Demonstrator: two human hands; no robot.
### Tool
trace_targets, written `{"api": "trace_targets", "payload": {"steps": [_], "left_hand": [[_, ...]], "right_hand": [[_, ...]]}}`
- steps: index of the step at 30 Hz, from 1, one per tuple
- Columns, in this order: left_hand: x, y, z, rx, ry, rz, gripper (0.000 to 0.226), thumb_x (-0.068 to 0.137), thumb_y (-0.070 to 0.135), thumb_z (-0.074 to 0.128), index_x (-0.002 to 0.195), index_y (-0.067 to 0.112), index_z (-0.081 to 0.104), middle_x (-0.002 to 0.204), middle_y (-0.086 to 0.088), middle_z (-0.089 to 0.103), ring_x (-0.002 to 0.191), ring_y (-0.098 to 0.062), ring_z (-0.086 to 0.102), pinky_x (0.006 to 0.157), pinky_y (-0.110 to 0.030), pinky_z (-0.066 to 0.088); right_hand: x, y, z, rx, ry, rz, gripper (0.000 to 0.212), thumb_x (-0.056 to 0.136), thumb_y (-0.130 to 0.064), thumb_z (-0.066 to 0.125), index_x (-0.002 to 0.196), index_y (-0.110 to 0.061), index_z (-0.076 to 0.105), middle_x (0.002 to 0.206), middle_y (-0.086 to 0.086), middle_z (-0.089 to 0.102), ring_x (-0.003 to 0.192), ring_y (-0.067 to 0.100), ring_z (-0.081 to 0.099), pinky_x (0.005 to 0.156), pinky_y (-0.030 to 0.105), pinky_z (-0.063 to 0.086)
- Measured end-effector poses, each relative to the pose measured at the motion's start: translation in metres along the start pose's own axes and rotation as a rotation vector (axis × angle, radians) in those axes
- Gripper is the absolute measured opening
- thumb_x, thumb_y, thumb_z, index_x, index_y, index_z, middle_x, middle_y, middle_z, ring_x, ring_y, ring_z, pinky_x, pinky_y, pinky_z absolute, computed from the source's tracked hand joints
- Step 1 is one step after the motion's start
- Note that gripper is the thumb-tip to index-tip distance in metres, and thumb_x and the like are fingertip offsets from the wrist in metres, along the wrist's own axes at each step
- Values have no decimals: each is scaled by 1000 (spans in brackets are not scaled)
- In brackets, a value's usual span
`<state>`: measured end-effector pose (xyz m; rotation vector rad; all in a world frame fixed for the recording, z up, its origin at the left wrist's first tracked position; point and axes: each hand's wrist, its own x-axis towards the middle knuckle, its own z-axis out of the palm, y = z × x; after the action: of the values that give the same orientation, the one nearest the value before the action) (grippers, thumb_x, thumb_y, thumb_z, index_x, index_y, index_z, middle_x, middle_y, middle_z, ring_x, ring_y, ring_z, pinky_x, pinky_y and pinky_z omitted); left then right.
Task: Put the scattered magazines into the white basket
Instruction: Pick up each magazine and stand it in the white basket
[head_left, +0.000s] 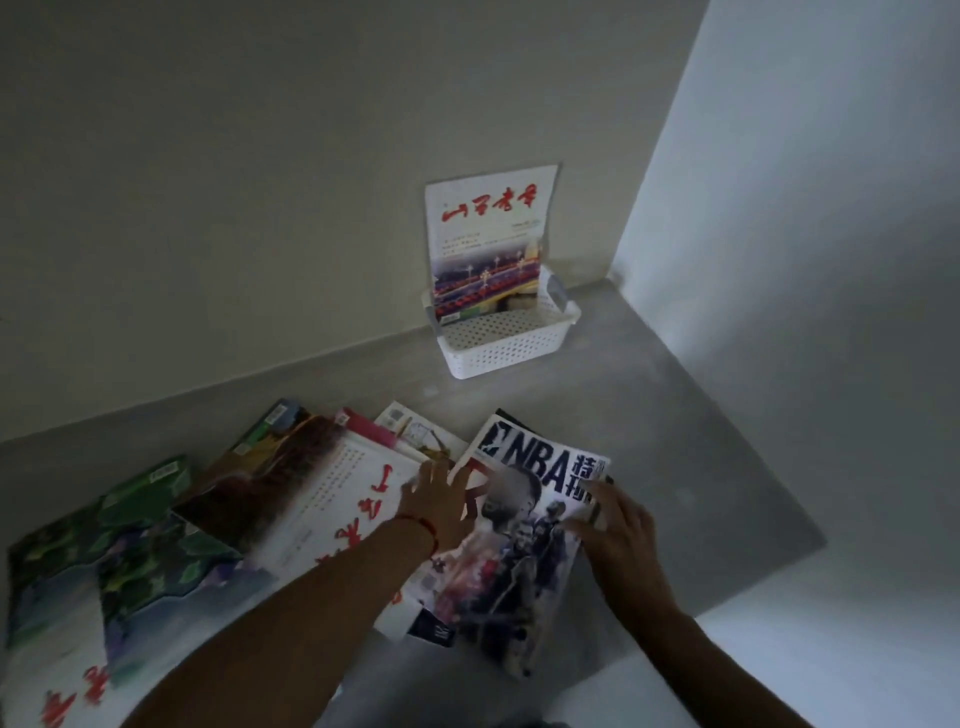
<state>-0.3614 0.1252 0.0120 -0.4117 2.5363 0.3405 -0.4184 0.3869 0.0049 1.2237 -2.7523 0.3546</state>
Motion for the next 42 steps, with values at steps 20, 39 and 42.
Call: {"api": "trace_targets", "payload": {"steps": [20,39,42], "left_hand": [[-32,52,-62,-816,369,114,21,101,19,50,104,37,60,95,8,72,77,-1,68,59,-20,56],[56,8,-251,-877,902,-102,19,94,18,60,103,23,76,88,-4,77,81,-21,74,81,-40,62],[83,5,-250,-1067,863,-240,16,89,20,62,91,19,78,83,-8,78,83,-27,76,80,-47,62]], "right_hand": [[23,42,0,1079,-214,875,11,98,-9,53,100,-8,64,94,13,74,79,29,74,75,49,61],[349,117,-119,834,234,224,6,89,-20,72,83,-19,70,86,-1,77,76,7,74,74,30,63],[374,122,-100,848,185,233,8,89,-17,74,91,-10,72,90,5,77,83,20,76,81,46,63]]}}
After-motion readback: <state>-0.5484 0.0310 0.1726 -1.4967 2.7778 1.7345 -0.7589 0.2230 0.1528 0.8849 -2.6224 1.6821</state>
